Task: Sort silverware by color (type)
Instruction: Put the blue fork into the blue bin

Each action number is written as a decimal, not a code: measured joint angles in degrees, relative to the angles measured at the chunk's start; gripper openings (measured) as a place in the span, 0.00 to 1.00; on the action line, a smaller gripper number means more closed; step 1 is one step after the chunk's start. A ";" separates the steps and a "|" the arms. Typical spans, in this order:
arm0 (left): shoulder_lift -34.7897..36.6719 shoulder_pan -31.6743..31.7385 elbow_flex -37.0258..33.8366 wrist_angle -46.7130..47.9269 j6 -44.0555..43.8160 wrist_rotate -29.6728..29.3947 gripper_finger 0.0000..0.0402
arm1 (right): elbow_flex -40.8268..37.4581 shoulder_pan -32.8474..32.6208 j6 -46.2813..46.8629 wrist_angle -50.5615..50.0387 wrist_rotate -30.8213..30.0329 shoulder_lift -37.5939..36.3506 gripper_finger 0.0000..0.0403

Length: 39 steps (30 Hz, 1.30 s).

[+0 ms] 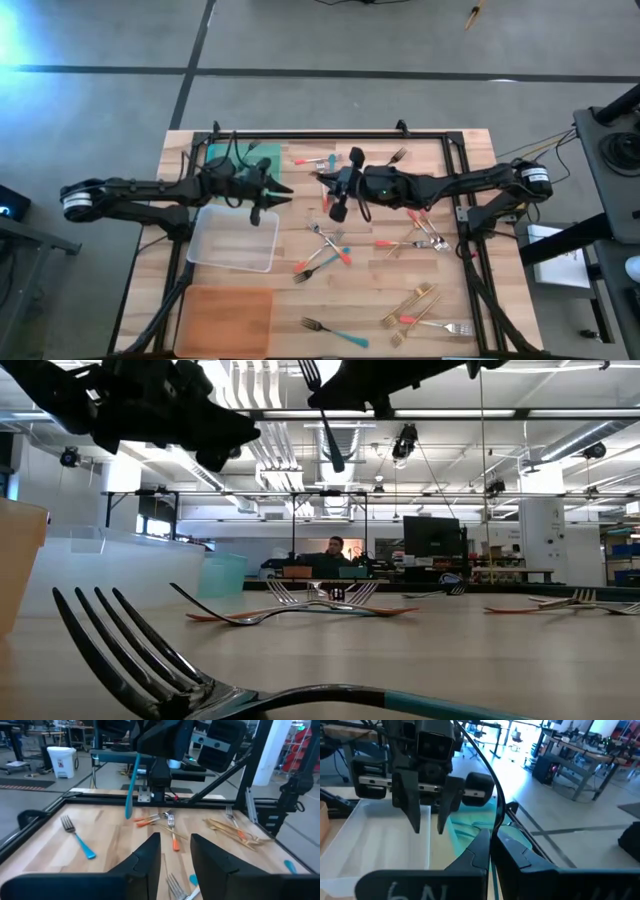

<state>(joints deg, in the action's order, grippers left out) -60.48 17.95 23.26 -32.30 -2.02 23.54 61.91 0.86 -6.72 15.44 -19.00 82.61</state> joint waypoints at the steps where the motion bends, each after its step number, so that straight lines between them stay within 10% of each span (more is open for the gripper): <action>1: -0.46 -0.27 -0.06 -0.93 -0.20 0.00 0.24 | 0.00 0.00 -0.19 0.12 0.06 0.00 0.02; 16: -13.81 -0.90 8.33 -6.48 -1.92 -0.51 0.41 | 0.28 -0.09 -0.28 8.90 1.46 3.67 0.02; 39: -14.17 -0.94 10.94 -7.48 -0.61 -4.98 0.41 | 0.37 -0.09 -0.36 14.33 5.73 3.72 0.02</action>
<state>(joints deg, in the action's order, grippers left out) -74.65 17.02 34.20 -39.77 -2.63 18.56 62.28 0.78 -7.08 29.77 -13.28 86.32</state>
